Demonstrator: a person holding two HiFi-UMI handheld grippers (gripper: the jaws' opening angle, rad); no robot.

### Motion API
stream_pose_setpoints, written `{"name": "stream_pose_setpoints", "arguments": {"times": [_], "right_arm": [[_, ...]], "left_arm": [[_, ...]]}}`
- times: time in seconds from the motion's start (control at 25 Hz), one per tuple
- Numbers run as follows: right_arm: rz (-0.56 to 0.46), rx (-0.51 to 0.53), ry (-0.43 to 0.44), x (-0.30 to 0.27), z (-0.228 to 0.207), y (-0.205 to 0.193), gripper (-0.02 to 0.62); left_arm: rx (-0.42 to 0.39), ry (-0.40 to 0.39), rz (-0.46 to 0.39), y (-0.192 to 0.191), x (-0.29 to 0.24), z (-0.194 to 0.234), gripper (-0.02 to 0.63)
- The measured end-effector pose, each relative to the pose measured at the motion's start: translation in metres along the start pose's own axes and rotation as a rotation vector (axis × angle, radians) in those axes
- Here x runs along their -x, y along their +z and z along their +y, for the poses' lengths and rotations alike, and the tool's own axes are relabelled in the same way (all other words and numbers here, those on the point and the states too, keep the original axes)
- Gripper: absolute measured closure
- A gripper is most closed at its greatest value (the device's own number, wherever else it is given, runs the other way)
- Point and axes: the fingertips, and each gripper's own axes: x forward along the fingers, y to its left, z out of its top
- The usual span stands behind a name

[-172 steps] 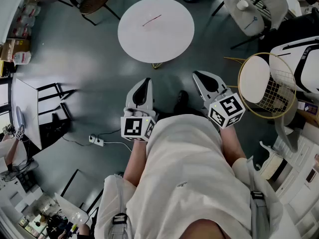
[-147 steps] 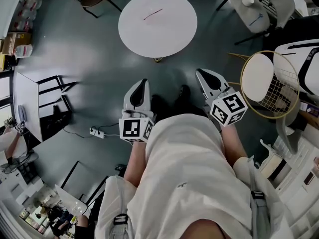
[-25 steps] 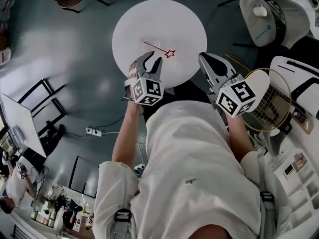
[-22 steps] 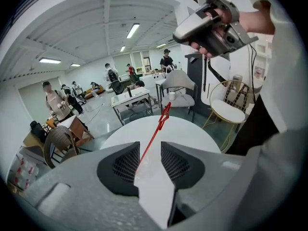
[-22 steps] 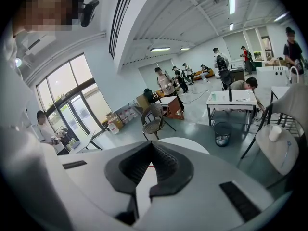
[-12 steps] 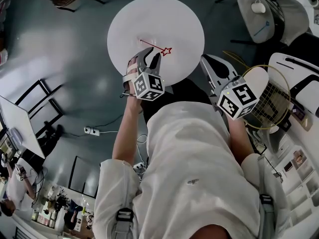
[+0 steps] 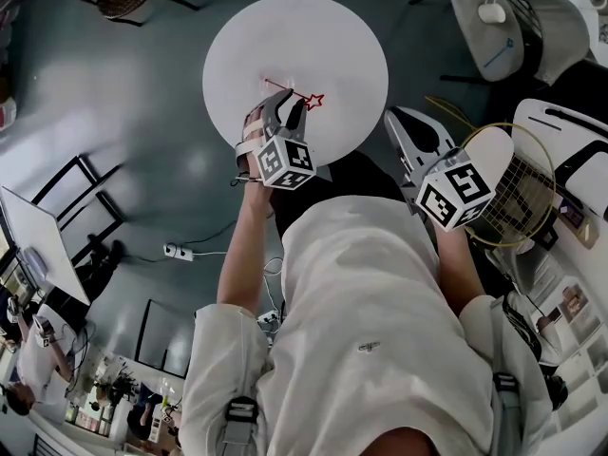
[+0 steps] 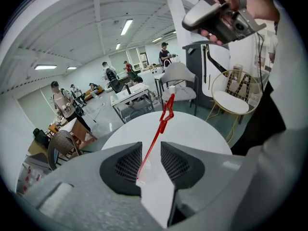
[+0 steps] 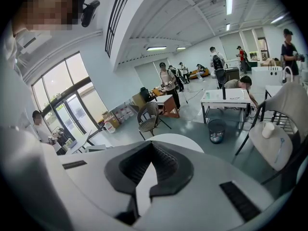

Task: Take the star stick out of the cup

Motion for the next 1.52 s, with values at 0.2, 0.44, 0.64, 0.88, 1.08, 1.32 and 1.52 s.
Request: {"name": "stream_pose_setpoints", "arguments": {"times": [0.2, 0.44, 0.64, 0.88, 1.08, 1.32, 1.52], "right_arm": [[-0.006, -0.009, -0.003, 0.0, -0.004, 0.002, 0.588], [-0.012, -0.016, -0.01, 0.001, -0.005, 0.004, 0.588], [-0.015, -0.015, -0.008, 0.001, -0.005, 0.004, 0.588], [-0.016, -0.016, -0.012, 0.001, -0.005, 0.003, 0.588], [-0.019, -0.015, -0.009, 0.001, -0.004, 0.004, 0.588], [-0.025, -0.012, -0.002, 0.0, -0.004, 0.007, 0.588], [-0.027, -0.007, 0.005, 0.0, -0.003, 0.007, 0.588]], "left_arm": [[-0.008, 0.005, 0.002, 0.003, -0.003, 0.001, 0.515], [-0.009, 0.005, -0.005, 0.005, -0.002, 0.004, 0.549], [-0.014, 0.014, -0.013, 0.008, -0.003, 0.005, 0.566], [-0.022, 0.024, -0.017, 0.008, -0.002, 0.007, 0.571], [-0.041, 0.039, -0.02, 0.009, 0.0, 0.008, 0.575], [-0.046, 0.058, -0.019, 0.01, 0.002, 0.012, 0.579], [-0.039, 0.08, -0.017, 0.011, 0.005, 0.016, 0.582]]}}
